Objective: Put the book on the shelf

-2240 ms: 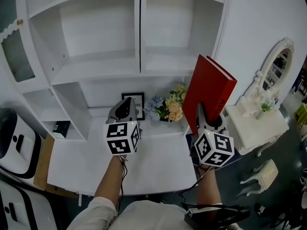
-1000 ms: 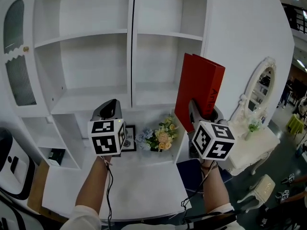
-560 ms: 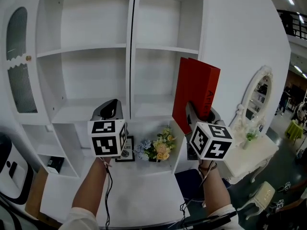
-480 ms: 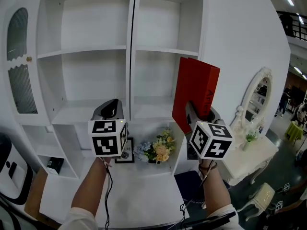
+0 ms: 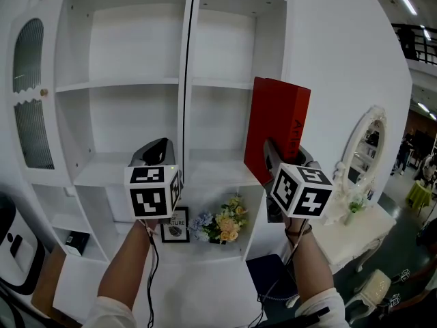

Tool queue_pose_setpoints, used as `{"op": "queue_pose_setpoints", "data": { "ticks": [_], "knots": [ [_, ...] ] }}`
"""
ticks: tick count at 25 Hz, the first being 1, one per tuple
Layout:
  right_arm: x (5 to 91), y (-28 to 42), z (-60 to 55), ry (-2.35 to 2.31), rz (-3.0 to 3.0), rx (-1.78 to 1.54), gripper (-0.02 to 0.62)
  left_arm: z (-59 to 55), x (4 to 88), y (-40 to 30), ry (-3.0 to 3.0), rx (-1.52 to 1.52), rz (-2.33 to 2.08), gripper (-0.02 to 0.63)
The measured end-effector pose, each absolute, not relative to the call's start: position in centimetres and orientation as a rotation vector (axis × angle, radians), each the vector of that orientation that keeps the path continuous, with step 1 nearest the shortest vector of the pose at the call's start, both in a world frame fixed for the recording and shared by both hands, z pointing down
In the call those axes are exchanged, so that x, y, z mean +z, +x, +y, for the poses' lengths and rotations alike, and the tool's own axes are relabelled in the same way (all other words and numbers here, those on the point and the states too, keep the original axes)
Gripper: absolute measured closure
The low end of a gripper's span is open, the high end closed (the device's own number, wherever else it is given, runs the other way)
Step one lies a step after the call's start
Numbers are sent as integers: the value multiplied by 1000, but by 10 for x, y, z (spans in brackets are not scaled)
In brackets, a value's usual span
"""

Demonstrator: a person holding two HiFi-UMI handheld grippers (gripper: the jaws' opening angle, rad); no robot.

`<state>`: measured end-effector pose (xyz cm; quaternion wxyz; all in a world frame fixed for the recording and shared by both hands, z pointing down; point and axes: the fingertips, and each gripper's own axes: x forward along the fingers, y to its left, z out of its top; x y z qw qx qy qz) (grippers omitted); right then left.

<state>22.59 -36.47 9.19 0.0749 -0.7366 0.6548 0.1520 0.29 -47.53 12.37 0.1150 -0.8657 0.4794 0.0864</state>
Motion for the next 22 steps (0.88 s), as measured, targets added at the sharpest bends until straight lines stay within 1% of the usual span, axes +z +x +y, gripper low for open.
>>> {"op": "queue_pose_setpoints", "data": {
  "ticks": [22],
  "knots": [
    [34, 226, -363, -2164, 2027, 521, 420, -463, 55, 18, -2437, 299, 1375, 606]
  ]
}}
